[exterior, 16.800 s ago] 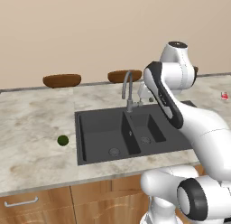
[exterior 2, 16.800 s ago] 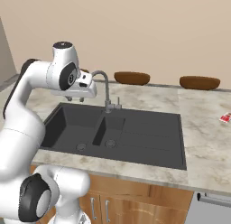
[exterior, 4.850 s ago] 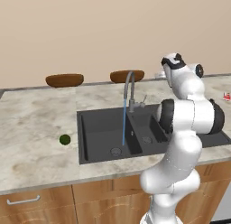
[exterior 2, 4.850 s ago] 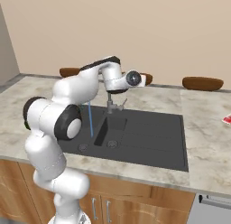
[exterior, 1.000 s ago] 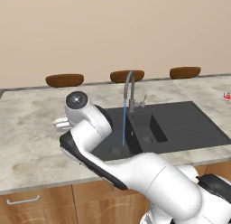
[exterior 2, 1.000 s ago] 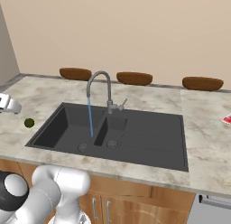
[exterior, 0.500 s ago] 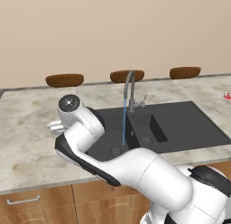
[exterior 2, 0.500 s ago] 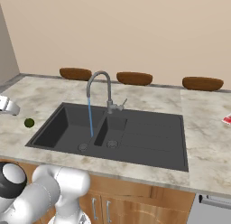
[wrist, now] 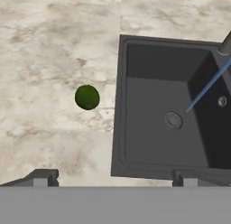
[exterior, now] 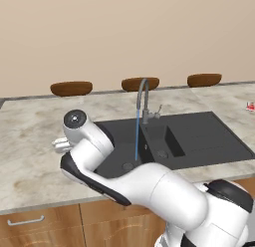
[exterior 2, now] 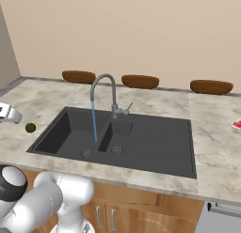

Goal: Turn on the sink faucet. Then move the lime from the counter to the sink. Turn off the sink. Move the vegetable from the sink to the pot next to the stove. Finally move the pot to the rear right burner.

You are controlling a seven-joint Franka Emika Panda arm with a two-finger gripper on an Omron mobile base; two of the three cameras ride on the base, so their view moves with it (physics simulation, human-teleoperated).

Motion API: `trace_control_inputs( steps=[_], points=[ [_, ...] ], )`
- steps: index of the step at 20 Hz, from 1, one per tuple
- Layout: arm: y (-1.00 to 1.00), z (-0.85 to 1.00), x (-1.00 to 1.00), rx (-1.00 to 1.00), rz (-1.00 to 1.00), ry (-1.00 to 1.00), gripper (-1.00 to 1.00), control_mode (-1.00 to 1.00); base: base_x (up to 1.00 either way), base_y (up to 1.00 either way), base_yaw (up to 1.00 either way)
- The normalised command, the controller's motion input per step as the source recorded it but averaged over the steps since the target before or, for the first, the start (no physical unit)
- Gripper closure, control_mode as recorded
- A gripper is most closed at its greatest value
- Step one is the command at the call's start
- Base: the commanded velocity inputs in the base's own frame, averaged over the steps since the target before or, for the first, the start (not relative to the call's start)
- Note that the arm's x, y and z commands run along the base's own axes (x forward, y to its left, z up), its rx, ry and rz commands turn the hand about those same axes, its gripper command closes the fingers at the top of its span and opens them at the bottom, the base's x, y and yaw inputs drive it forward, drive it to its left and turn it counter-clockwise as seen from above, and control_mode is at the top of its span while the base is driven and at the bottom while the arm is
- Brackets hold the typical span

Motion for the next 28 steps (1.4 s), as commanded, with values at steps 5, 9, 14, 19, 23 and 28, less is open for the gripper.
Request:
trace_control_inputs(
  steps=[5, 9, 14, 19, 23, 28],
  points=[
    [-0.01, -0.25, 0.14, 0.01, 0.02, 0.00, -1.00, -1.00, 0.00, 0.00, 0.00],
    [-0.01, -0.24, 0.20, 0.03, 0.03, 0.00, -1.00, -1.00, 0.00, 0.00, 0.00],
    [0.00, -0.22, 0.25, 0.03, 0.03, 0.00, -1.00, -1.00, 0.00, 0.00, 0.00],
    [0.00, -0.21, 0.27, 0.02, 0.02, 0.01, -1.00, -1.00, 0.00, 0.00, 0.00],
    [0.00, -0.18, 0.23, 0.01, 0.03, 0.02, -1.00, -1.00, 0.00, 0.00, 0.00],
    [0.05, -0.12, 0.21, 0.00, 0.02, 0.03, -1.00, -1.00, 0.00, 0.00, 0.00]
  ],
)
